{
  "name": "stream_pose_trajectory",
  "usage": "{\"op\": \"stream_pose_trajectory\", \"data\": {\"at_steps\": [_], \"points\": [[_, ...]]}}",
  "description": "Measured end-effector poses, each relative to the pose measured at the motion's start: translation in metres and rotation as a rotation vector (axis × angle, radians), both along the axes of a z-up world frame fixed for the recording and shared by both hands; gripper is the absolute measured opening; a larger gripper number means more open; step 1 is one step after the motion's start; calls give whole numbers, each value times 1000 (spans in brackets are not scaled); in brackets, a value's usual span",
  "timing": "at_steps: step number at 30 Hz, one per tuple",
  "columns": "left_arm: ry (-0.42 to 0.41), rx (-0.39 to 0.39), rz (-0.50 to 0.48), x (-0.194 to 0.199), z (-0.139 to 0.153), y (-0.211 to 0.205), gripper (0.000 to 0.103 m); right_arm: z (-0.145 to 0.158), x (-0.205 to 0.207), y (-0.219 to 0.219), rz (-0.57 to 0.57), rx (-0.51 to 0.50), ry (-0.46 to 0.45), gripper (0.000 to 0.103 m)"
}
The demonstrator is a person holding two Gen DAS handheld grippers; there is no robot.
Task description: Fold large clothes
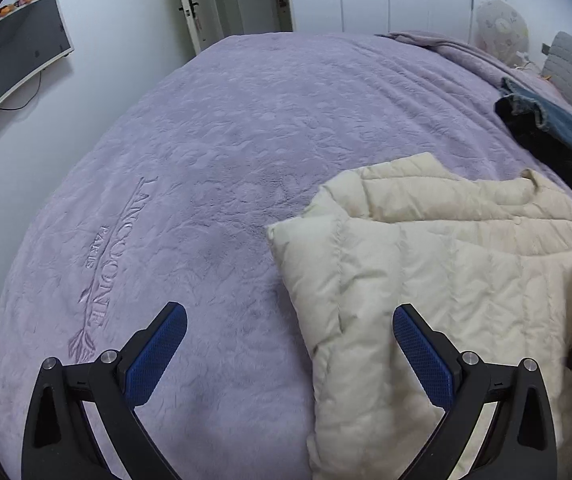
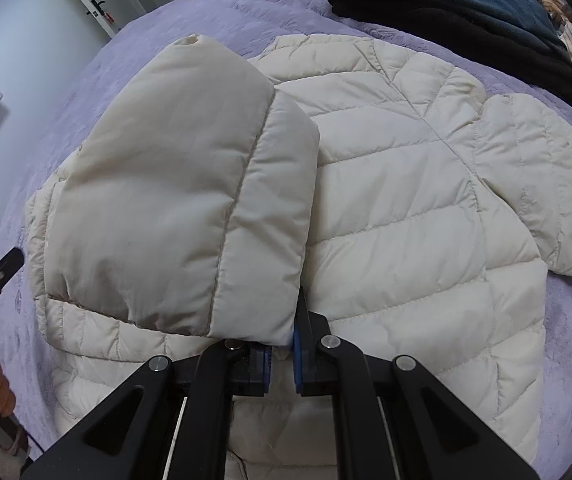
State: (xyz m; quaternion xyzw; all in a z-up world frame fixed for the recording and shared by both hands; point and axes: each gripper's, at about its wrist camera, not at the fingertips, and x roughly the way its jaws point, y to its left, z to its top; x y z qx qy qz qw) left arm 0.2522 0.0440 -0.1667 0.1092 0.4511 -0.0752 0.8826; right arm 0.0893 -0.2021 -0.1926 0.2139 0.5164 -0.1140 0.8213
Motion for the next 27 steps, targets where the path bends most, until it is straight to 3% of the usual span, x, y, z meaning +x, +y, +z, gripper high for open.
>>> {"op": "stream_pose_trajectory", "data": {"at_steps": [7,13,15,20,23,27], "points": [[81,-15,192,57,-33,35,103,-9,30,0,23,46,-30,9],[83,1,201,57,-41,35,103,-17,38,-27,-109,185,-57,9],[81,2,199,58,-42,35,103,-18,26,-42,-177,218,-59,17],[83,1,200,60,-42,37,103,-5,1,-57,-292,196,-32,18],[82,8,193,59,-42,35,103,26,-12,-31,-189,77,-99,19],[81,23,183,59,-42,33,103,48,16,5,47,-48,-184,18]]}}
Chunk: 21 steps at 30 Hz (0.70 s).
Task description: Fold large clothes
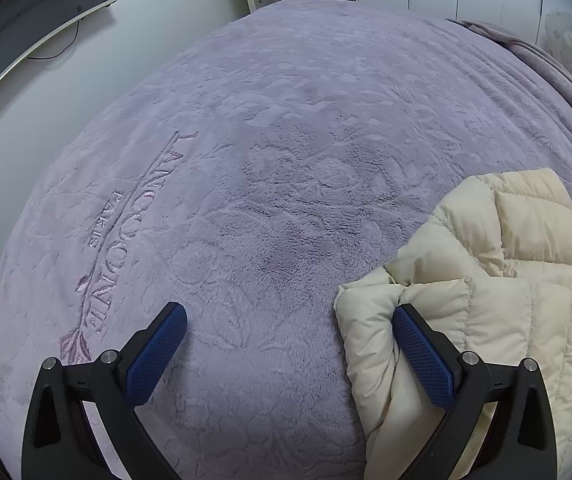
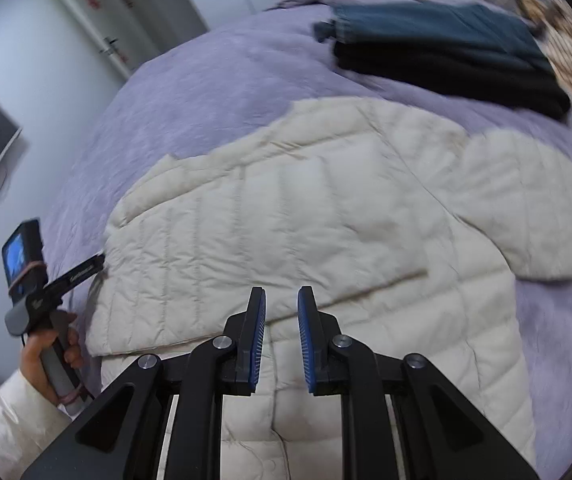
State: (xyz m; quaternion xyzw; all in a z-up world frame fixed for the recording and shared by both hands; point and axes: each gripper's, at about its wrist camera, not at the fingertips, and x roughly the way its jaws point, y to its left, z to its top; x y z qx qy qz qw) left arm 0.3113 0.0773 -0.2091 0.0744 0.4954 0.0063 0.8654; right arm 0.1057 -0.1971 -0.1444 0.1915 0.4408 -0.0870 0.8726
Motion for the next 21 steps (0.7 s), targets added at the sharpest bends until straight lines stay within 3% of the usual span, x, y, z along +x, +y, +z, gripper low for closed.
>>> {"op": "stream_pose_trajectory", "data": {"at_steps": [5,7,9,21], "points": [[-3,20,-6,0,-2,-1,103,-32,12,-32,-62,-23,97,18],[-2,14,-7,1,-4,0,103,-58,14,-59,-97,33,162,17],[-7,21,-6,1,-7,0,103,-74,15,-73,-99,73,153,14],[-2,35,-9,2,-4,-1,103,-76,-2,-104,-143,144,126,15]]}}
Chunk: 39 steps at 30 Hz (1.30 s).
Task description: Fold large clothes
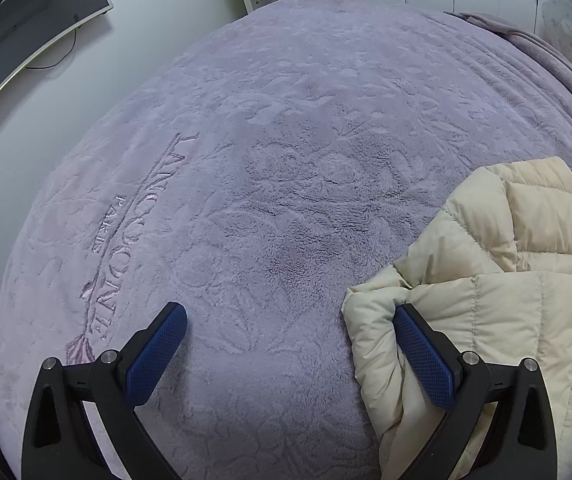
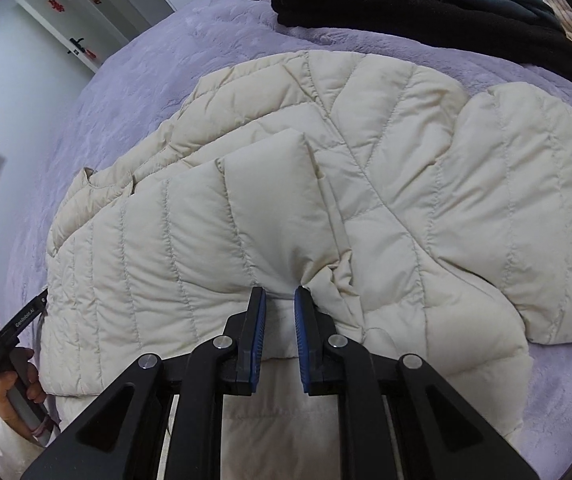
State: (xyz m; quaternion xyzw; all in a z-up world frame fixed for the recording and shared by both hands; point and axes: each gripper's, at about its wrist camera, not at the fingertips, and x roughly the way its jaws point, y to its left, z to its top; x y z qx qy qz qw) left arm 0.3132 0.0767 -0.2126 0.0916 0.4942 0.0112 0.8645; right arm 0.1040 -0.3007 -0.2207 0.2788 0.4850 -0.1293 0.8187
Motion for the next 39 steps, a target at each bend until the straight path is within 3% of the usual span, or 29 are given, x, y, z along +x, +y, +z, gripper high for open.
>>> {"op": "stream_pose_trajectory", "data": {"at_steps": [7,15,17,19,27,32,34,39], "points": [[-32,9,-10,-9,26,-1,103,6,-18,-24,-87,13,22,18],[-23,-8,-80,-50,67,-21,103,20,-37,-30,-63,70,31,19],[-11,-20,-108,-66,76,-31,103,24,-42,-29,-57,89,33,28],[13,-38,-142,-84,82,-45,103,30,-52,-27,-61,99,28,54],[98,-50,-280,-147,94,-107,103,53,-94,-32,-68,141,34,55],[164,-86,-317,-178,97,-137,103,60,-120,-44,-97,166,28,67],[177,-85,-334,-190,98,-150,103,62,-131,-49,-110,179,24,77],[211,-88,-366,-214,97,-179,103,61,-158,-68,-160,209,19,85]]}}
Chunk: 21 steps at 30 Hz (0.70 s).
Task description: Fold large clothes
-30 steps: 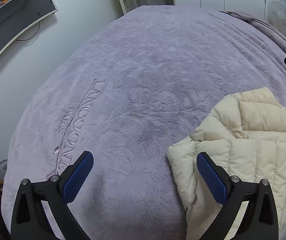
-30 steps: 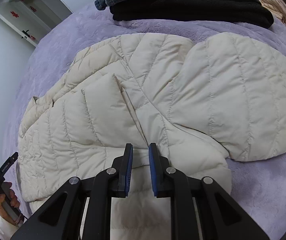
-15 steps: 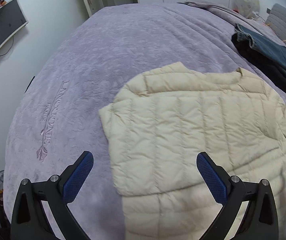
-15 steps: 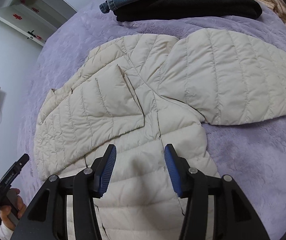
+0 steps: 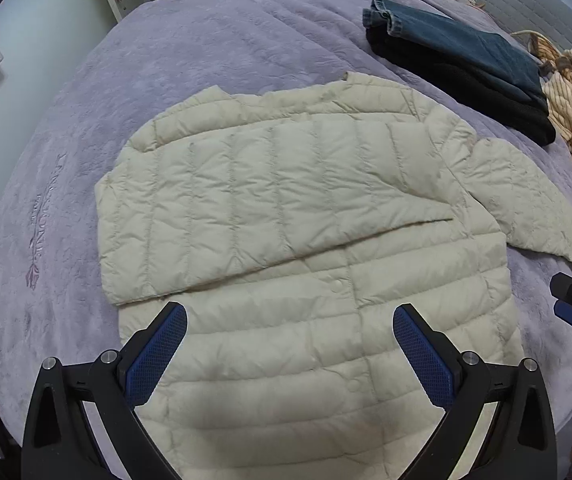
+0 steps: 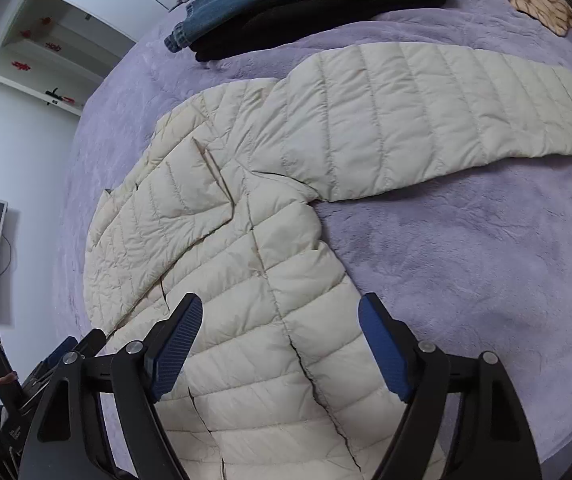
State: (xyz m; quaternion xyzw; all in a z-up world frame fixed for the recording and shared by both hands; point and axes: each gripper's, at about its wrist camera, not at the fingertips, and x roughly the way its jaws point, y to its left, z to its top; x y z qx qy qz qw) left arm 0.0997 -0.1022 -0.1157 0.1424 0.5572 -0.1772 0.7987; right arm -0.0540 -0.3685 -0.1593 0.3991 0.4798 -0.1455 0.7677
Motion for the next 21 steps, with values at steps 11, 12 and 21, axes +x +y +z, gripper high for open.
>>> {"op": "stream_pose_trajectory", "data": {"at_steps": [11,12,21], "points": [[36,23,-115,-36,-10,-62,103,-19,-49,-50,-114,83,-15,88],[38,23,-123,-38,-11,-67,103,-21,-53,-55,-135,83,-23,88],[63,20,-132,-45,-21,-99,103,-51,-87,-135,-330,150,9,88]]}}
